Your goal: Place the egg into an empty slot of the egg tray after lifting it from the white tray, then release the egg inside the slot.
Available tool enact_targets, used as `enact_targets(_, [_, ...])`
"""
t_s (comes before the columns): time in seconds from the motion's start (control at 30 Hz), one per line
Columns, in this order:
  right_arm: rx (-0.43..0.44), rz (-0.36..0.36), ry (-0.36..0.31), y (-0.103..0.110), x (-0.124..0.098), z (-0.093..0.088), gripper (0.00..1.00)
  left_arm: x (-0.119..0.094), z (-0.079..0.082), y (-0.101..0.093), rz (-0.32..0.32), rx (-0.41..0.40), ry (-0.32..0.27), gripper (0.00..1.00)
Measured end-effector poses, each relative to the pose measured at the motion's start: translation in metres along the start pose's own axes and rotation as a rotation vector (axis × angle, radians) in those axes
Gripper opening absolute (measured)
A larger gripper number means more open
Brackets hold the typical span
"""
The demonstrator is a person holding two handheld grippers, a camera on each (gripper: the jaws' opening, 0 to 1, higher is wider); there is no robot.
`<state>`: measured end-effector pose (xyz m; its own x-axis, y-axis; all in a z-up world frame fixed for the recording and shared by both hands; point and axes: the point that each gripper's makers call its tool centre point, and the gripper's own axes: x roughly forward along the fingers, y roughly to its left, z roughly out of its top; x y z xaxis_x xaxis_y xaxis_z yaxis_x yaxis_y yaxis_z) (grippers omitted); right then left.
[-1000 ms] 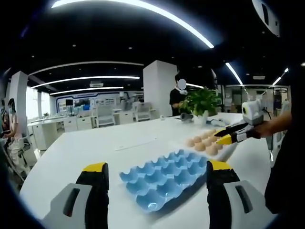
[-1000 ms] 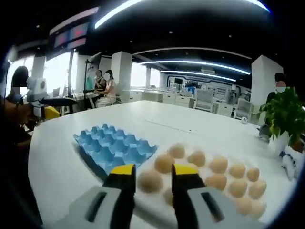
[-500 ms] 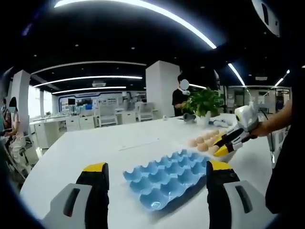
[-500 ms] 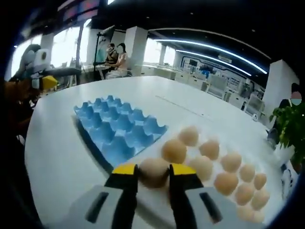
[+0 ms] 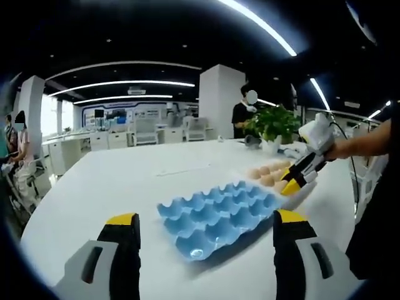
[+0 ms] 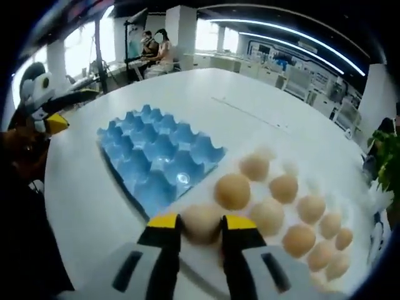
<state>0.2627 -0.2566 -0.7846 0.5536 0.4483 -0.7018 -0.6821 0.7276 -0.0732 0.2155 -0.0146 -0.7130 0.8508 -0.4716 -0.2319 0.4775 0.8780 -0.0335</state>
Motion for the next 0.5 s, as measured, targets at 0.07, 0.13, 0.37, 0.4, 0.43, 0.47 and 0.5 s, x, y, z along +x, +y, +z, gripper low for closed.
enact_targets(0.07, [0.018,-0.001,-0.024,0.000,-0.001,0.001,0.25,0.002,-0.001,-0.001,-0.002,-0.006,0.009,0.85])
enact_targets(0.13, [0.017,0.000,-0.041,-0.001,-0.002,0.001,0.25,0.002,-0.001,-0.001,0.007,-0.006,0.014,0.84])
enact_targets(0.37, [0.008,0.005,-0.062,-0.002,-0.006,0.008,0.24,0.002,-0.009,-0.003,0.013,0.035,0.051,0.83])
enact_targets(0.4, [0.021,0.008,-0.073,-0.003,-0.008,0.010,0.24,0.002,-0.009,-0.004,0.009,0.038,0.051,0.83])
enact_targets(0.43, [0.045,0.013,-0.102,-0.003,-0.010,0.015,0.24,0.002,-0.009,-0.004,0.007,0.040,0.051,0.83])
enact_targets(0.47, [0.069,0.024,-0.109,-0.004,-0.012,0.017,0.24,0.003,-0.009,-0.005,0.005,0.047,0.048,0.83])
enact_targets(0.5, [0.072,0.012,-0.126,-0.009,-0.015,0.021,0.24,0.003,-0.010,-0.005,0.004,0.050,0.051,0.83])
